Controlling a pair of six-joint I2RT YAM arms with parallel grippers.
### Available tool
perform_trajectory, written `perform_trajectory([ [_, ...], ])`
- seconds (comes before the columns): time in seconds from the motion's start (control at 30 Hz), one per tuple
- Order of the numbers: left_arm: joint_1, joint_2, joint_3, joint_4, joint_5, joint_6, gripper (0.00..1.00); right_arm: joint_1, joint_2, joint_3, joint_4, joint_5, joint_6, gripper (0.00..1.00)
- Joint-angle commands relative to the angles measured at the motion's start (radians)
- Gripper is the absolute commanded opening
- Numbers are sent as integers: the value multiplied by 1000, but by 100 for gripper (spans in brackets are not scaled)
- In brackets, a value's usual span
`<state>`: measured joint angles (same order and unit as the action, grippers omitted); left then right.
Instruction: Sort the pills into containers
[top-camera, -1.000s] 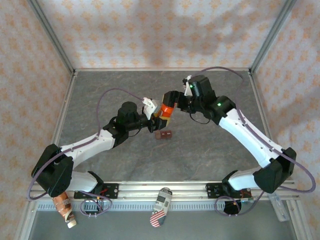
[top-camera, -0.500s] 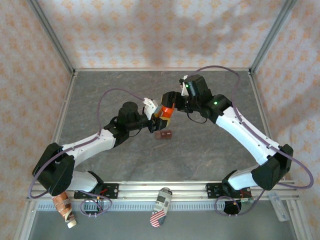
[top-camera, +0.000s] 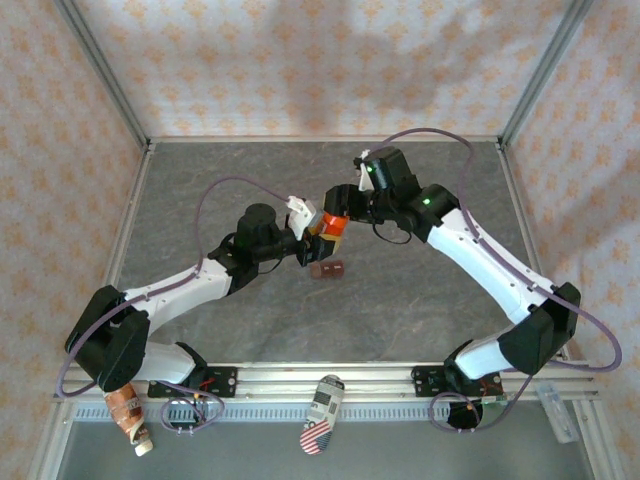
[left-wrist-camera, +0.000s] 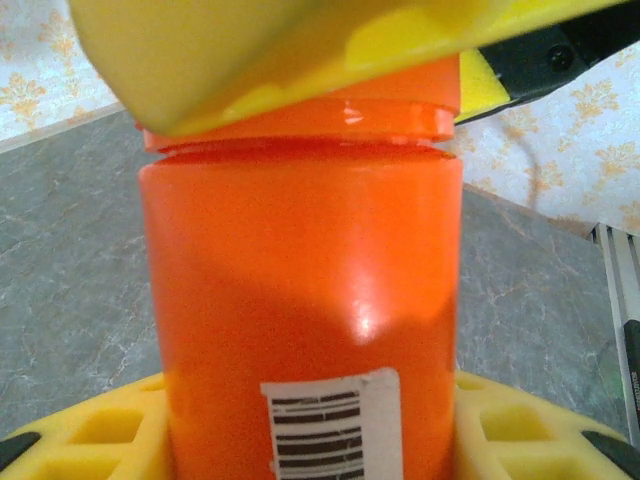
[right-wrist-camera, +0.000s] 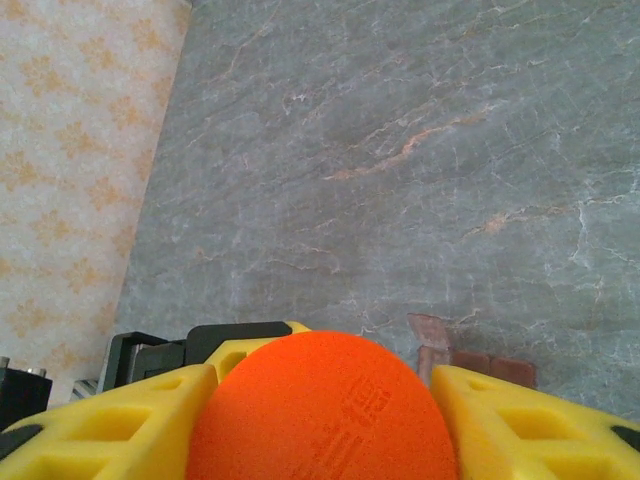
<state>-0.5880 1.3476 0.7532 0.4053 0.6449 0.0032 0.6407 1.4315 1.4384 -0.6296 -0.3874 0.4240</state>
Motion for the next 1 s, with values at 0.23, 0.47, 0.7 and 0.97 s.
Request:
perform_trajectory([
  [0.23, 7, -23, 30, 38, 26, -10, 0, -21, -69, -73, 76, -188, -364, 40],
  [0.47, 7, -34, 45, 24, 33, -12, 0, -97, -92, -118, 123, -345, -391, 42],
  [0.7, 7, -41, 41, 19, 27, -5, 0, -116, -159, -75, 101, -155, -78, 84],
  [0.97, 7, -21, 44, 12, 27, 2, 0, -85, -215, -64, 27, 68, 128, 86],
])
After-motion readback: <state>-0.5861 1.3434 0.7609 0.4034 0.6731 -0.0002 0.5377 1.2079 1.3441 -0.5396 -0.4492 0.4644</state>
